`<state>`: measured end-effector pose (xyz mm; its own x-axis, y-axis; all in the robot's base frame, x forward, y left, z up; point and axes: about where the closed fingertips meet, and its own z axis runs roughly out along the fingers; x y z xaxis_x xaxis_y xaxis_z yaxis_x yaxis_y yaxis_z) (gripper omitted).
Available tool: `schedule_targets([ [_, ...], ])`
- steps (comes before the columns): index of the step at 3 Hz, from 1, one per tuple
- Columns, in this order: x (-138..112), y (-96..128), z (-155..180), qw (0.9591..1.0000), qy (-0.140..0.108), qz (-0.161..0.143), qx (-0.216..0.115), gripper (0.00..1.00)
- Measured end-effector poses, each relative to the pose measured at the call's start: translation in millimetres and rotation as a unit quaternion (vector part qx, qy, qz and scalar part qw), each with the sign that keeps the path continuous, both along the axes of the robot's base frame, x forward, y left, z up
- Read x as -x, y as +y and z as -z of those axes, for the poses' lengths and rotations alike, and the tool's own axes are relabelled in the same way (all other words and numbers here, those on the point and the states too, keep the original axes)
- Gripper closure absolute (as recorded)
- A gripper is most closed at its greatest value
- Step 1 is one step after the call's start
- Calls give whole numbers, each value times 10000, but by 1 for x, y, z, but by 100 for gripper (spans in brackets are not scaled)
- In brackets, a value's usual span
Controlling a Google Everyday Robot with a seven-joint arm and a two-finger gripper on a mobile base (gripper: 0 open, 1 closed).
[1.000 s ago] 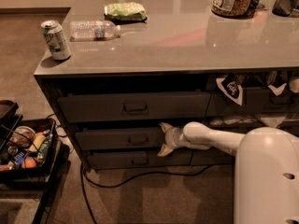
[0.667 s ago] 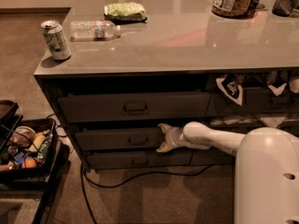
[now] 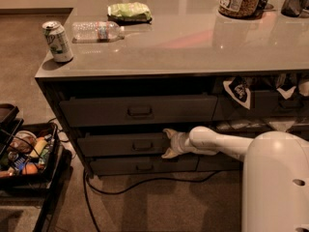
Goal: Open middle drawer
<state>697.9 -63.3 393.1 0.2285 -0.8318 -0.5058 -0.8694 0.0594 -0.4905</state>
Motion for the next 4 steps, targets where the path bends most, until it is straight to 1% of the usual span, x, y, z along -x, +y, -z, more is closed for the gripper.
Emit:
schedule_targets([
  [1, 0, 0, -3, 10000, 1, -1, 0, 30],
  [2, 21, 1, 1, 9998, 146, -153, -3, 31],
  [3, 21, 1, -4, 9998, 146, -153, -3, 27],
  [4, 39, 0, -3, 9995, 219, -212, -44, 24],
])
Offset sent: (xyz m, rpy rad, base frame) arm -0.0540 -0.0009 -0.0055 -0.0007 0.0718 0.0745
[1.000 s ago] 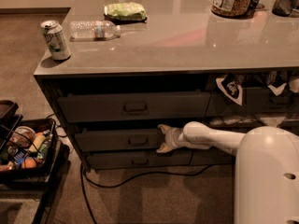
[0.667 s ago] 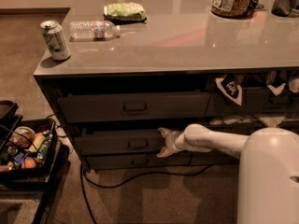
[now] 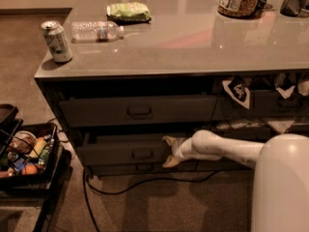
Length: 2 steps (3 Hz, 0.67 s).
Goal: Open middle drawer
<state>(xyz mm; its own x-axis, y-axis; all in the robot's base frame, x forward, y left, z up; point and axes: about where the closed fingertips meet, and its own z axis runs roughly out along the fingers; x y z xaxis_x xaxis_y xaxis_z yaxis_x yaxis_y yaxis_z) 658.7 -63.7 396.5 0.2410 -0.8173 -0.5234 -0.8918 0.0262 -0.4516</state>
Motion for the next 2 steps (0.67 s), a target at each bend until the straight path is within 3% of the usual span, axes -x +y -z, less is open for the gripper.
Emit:
schedule_targets([
  [1, 4, 0, -3, 10000, 18, -15, -7, 24],
  [2, 37, -2, -6, 9997, 182, -137, -29, 24],
])
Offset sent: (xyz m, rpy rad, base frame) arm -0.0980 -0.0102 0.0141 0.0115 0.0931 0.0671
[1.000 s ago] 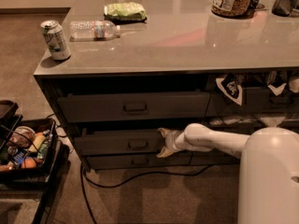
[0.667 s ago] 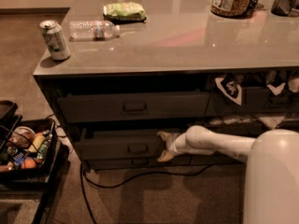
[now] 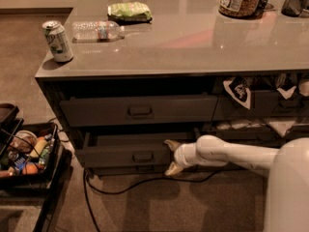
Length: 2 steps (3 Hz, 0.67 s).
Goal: Open middle drawer
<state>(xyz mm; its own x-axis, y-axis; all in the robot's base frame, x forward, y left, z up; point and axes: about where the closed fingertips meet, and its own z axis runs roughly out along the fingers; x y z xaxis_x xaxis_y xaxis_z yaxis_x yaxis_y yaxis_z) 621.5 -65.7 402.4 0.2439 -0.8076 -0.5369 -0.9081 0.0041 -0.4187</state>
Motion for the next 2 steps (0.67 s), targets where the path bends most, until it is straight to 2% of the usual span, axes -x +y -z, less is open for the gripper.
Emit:
schedule_targets([
  [1, 28, -3, -6, 9997, 196, -148, 5, 24],
  [2, 44, -9, -11, 9992, 323, -211, 33, 26],
])
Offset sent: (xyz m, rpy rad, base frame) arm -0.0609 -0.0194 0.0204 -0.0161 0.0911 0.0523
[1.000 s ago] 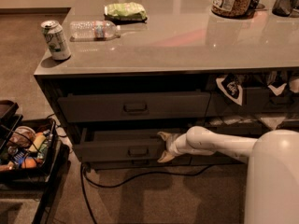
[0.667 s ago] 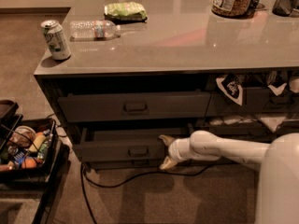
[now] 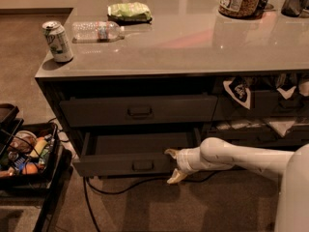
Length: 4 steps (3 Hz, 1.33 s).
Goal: Open middle drawer
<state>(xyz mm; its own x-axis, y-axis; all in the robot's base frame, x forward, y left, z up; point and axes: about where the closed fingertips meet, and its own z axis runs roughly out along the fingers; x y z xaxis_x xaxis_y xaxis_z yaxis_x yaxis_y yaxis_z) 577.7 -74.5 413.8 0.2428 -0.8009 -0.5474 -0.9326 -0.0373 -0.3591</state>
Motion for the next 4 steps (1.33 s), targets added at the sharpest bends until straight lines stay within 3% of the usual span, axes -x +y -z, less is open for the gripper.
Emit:
schedule_targets([
  [2, 13, -4, -7, 9996, 204, -178, 19, 30],
  [4, 56, -11, -11, 9981, 558, -251, -41, 39],
])
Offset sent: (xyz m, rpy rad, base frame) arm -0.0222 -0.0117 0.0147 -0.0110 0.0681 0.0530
